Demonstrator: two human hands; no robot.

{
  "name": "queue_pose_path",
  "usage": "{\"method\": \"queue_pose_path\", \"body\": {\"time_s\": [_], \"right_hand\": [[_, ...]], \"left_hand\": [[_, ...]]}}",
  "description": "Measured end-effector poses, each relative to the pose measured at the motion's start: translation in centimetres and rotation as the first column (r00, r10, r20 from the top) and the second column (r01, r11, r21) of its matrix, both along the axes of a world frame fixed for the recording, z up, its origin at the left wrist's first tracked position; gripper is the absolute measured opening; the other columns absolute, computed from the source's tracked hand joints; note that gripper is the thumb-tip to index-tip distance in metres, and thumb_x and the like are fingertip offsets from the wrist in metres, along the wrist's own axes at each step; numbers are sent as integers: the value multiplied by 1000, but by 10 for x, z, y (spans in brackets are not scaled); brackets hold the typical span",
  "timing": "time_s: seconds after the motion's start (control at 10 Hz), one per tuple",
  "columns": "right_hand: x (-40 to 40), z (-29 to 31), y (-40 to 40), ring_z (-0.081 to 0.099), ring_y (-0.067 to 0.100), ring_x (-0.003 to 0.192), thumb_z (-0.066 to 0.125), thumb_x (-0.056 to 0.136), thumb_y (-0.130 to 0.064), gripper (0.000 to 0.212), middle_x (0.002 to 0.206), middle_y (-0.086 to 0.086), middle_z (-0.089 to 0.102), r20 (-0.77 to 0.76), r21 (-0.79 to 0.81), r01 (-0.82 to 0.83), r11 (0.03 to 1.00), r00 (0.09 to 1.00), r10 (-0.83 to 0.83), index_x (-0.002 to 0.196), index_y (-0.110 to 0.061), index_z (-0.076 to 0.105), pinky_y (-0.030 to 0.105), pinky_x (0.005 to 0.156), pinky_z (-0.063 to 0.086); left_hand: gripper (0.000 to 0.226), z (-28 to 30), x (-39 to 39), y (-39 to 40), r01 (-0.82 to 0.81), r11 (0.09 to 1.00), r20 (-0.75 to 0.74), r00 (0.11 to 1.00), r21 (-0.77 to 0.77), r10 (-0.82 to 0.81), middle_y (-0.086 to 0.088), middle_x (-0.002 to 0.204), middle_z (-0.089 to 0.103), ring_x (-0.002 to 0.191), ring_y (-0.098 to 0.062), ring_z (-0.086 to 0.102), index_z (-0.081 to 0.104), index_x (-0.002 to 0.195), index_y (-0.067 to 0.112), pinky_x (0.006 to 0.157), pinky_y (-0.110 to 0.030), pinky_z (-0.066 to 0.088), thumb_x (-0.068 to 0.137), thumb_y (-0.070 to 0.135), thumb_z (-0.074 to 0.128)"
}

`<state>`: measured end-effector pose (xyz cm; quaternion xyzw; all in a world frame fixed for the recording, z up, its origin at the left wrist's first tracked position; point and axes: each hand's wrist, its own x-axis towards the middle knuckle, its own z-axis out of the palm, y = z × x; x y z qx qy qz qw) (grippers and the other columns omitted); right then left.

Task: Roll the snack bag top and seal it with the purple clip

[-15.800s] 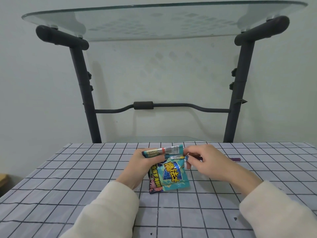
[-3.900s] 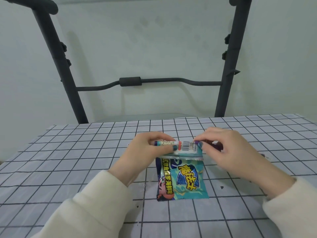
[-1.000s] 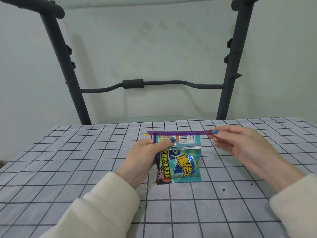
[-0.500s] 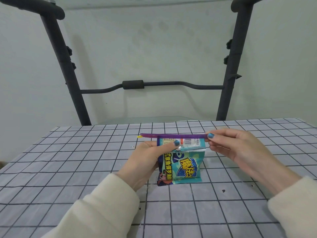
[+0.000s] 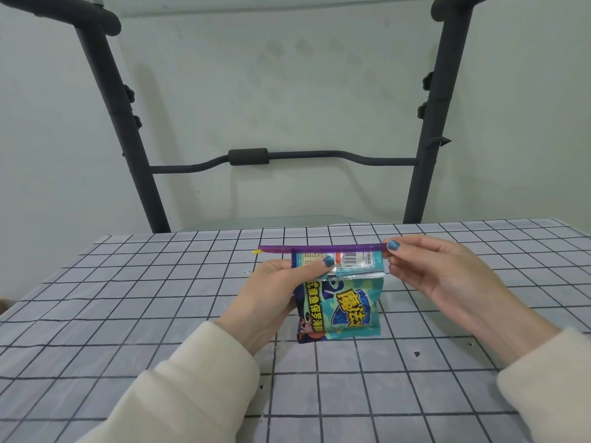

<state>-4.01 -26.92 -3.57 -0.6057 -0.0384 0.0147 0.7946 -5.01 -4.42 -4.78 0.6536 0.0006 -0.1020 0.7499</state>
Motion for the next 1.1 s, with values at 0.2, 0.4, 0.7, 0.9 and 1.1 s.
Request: {"method": "queue_pose_path", "body": {"time_s": [0.2,0.4,0.7,0.9,1.1], "right_hand": [[-5,1,6,70,12,75,72,62,-19,21,84,11,76,41,-24,5,1000,999,-4,80,-7,77,19,60,56],[-6,2,9,69,12,76,69,70,-19,13,84,9,75,78,-40,-7,999,997,10,79,-12,76,20,62,56],[-1,-14,15,72,16,85,56,92,-13,14,90,6,77,69,-294,44,955,997,-25,91,-16,70,24,68,57],[3,-6,10,66,12,86,56,90,-12,18,92,-5,71,273,-488,320,812,940,-206,89,-21,71,26,75,55],[-5,27,12,60,12,65,54,93,-20,31,68,0,68,233,-195,208,958,959,-161,66,-13,68,24,63,50]], "left_hand": [[36,0,-2,-4,5,1000,7,1000,19,-5,-16,92,77,84,-28,72,68,87,3,85,-42,55,66,31,75],[28,-1,0,-3,2,999,2,1000,40,-2,-16,94,77,90,-30,72,67,89,3,88,-43,54,78,28,72],[33,-7,7,2,25,998,12,1000,53,-26,-11,92,78,80,-17,73,68,100,6,74,-29,56,83,33,67],[18,-2,15,13,-197,980,107,975,31,193,-8,104,73,83,-18,72,66,102,9,71,-27,59,91,21,58],[24,18,19,30,-387,922,237,897,11,373,-8,117,66,97,-21,66,64,109,11,81,-35,57,93,27,56]]}}
